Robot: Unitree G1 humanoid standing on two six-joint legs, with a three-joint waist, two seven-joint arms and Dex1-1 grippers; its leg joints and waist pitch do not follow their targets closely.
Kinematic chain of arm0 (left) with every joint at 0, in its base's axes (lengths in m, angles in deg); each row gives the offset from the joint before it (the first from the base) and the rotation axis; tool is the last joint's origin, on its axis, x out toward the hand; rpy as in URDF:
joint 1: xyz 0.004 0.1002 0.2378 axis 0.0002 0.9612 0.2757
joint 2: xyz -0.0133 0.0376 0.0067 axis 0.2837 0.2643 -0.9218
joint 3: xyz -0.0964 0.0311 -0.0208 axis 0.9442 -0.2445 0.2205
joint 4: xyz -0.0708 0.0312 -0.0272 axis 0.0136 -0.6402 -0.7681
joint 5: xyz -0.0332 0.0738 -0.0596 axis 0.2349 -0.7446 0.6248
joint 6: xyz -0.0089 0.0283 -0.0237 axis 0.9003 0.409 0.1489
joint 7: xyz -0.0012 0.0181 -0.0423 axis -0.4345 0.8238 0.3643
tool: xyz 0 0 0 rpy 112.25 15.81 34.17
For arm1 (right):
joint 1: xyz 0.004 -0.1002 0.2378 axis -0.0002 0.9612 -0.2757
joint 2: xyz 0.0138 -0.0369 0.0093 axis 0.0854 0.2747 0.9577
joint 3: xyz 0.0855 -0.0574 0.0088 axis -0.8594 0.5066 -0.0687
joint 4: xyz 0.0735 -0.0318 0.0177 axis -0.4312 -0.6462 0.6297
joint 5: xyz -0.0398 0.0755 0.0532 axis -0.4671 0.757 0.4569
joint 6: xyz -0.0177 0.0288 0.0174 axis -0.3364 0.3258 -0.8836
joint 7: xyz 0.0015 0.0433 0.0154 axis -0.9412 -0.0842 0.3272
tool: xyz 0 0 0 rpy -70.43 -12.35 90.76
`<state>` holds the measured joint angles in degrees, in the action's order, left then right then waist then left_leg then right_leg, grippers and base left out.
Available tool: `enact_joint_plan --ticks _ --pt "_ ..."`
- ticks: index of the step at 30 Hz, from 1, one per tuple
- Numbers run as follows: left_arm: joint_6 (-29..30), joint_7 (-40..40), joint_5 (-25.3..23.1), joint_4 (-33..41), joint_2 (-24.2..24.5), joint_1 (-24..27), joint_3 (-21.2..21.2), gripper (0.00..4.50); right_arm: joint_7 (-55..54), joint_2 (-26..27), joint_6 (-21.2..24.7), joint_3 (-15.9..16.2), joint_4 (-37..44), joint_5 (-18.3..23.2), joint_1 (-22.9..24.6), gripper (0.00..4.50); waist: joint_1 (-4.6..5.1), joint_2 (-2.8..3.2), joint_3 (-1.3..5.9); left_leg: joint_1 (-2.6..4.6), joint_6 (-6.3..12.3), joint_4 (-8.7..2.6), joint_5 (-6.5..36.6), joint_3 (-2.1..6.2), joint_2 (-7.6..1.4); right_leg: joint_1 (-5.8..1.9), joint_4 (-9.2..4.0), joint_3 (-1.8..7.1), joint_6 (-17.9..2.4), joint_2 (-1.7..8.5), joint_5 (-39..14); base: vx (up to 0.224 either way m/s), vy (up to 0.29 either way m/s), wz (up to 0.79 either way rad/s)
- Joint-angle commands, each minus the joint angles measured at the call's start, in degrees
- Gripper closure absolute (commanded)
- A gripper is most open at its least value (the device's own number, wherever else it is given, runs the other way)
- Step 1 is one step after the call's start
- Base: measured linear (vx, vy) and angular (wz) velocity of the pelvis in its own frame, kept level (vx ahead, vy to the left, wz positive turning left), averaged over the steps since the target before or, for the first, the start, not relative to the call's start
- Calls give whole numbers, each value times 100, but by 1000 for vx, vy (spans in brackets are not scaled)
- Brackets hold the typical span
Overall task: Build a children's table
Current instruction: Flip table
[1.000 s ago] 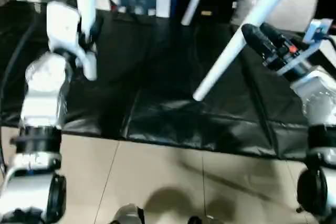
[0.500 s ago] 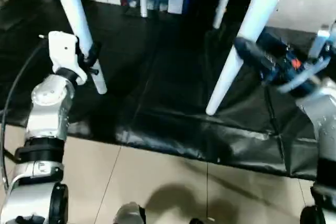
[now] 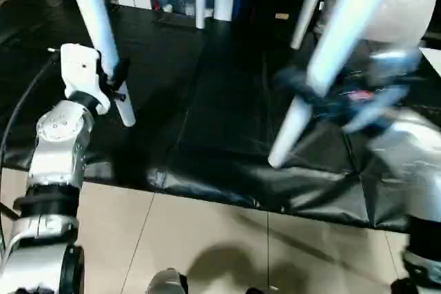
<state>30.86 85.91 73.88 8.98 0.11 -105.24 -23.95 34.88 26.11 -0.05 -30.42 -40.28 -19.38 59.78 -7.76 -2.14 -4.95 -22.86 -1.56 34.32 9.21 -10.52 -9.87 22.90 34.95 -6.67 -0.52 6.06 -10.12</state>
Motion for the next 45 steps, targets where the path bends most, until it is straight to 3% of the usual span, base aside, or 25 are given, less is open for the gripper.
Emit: enact_joint_plan --ticks 1,8,15,19,21,23,25,27,28,29,30,34,36,37,38,39,41,42,45 --pt "201 432 -291 261 -4 231 -541 210 -28 34 -34 228 -135 -139 35 0 78 142 402 215 -518 -555 2012 209 -404 -180 -407 388 -753 387 -1284 0 0 0" --pt "701 508 -64 1351 252 957 -400 132 -239 69 -562 92 -662 -490 63 0 175 133 345 240 -576 -572 2626 227 -394 -125 -494 411 -734 400 -2056 0 0 0" --pt "1137 591 102 2306 430 1578 -148 76 -295 6 -963 92 -1008 -739 91 0 239 111 331 234 -518 -568 2605 219 -386 -103 -504 457 -765 366 -2127 0 0 0" --pt "1285 601 260 2698 433 1860 -19 50 -178 -79 -1003 120 -909 -749 233 0 239 139 353 229 -437 -561 2374 204 -385 -123 -457 481 -824 333 -1811 0 0 0" --pt "1337 560 523 2968 332 2097 187 30 -117 -103 -948 65 -724 -641 394 0 247 120 350 203 -366 -559 2215 188 -396 -143 -441 488 -907 326 -1542 0 0 0" --pt "1431 475 1081 3355 17 2509 592 11 -129 -107 -1001 18 -477 -613 755 0 241 103 358 173 -316 -552 2087 174 -393 -176 -432 492 -984 344 -1450 0 0 0" --pt "1334 345 1526 3637 -378 2861 928 3 -282 16 -1144 -46 -257 -627 1136 0 247 91 340 157 -242 -553 2054 159 -387 -170 -465 489 -978 329 -1511 0 0 0" --pt "1250 266 1782 3908 -673 3182 993 3 -399 178 -1255 -119 56 -540 1494 0 243 88 321 156 -170 -554 2121 156 -376 -158 -518 489 -873 328 -1813 0 0 0" --pt "1243 243 1790 3953 -714 3229 970 3 -417 201 -1262 -129 119 -523 1553 0 251 75 321 152 -160 -562 2151 161 -386 -167 -533 492 -821 327 -1904 0 0 0" --pt "1192 80 1849 4278 -1012 3571 801 3 -546 370 -1311 -200 578 -403 1977 0 244 119 304 165 -187 -585 2286 172 -413 -159 -575 505 -716 327 -2047 0 0 0" --pt "1181 3 1860 4399 -1114 3688 729 3 -598 422 -1327 -219 744 -367 2131 0 249 108 272 164 -196 -601 2424 192 -413 -150 -596 489 -649 317 -2226 0 0 0" --pt "1361 -307 1638 4682 -1359 3849 414 3 -857 541 -1260 -274 1254 -323 2576 0 257 126 234 231 -328 -625 2807 216 -400 -103 -714 489 -312 305 -2920 0 0 0" --pt "1624 -610 1306 4714 -1500 3860 174 3 -1295 661 -1041 -224 1634 -467 2907 0 275 192 198 268 -436 -639 3131 263 -377 -104 -787 451 -96 310 -3452 0 0 0" --pt "1637 -639 1271 4707 -1509 3859 151 3 -1351 683 -1005 -218 1665 -476 2935 0 292 164 177 298 -449 -635 3211 258 -369 -71 -835 447 -44 299 -3598 0 0 0" --pt "1631 -720 1182 4696 -1556 3871 68 3 -1615 802 -820 -211 1774 -475 3037 0 316 150 173 312 -454 -617 3293 288 -342 -91 -860 415 14 314 -3845 0 0 0" --pt "1624 -728 1175 4698 -1564 3875 55 3 -1662 824 -787 -211 1789 -471 3052 0 326 187 177 307 -470 -634 3319 314 -349 -117 -883 398 24 322 -3875 0 0 0" --pt "1576 -795 1137 4725 -1620 3883 -28 3 -1880 953 -704 -150 1861 -518 3153 0 360 204 185 269 -505 -668 3356 342 -357 -158 -875 375 25 311 -3704 0 0 0" --pt "1591 -834 1143 4732 -1637 3873 -48 3 -1939 986 -705 -109 1876 -558 3178 0 375 207 182 301 -524 -667 3505 349 -358 -135 -884 370 22 304 -3661 0 0 0" --pt "1669 -894 1087 4793 -1647 3820 -155 3 -2189 1057 -681 17 1793 -691 3129 0 414 225 187 310 -545 -675 3605 356 -356 -132 -880 371 -30 306 -3530 0 0 0"
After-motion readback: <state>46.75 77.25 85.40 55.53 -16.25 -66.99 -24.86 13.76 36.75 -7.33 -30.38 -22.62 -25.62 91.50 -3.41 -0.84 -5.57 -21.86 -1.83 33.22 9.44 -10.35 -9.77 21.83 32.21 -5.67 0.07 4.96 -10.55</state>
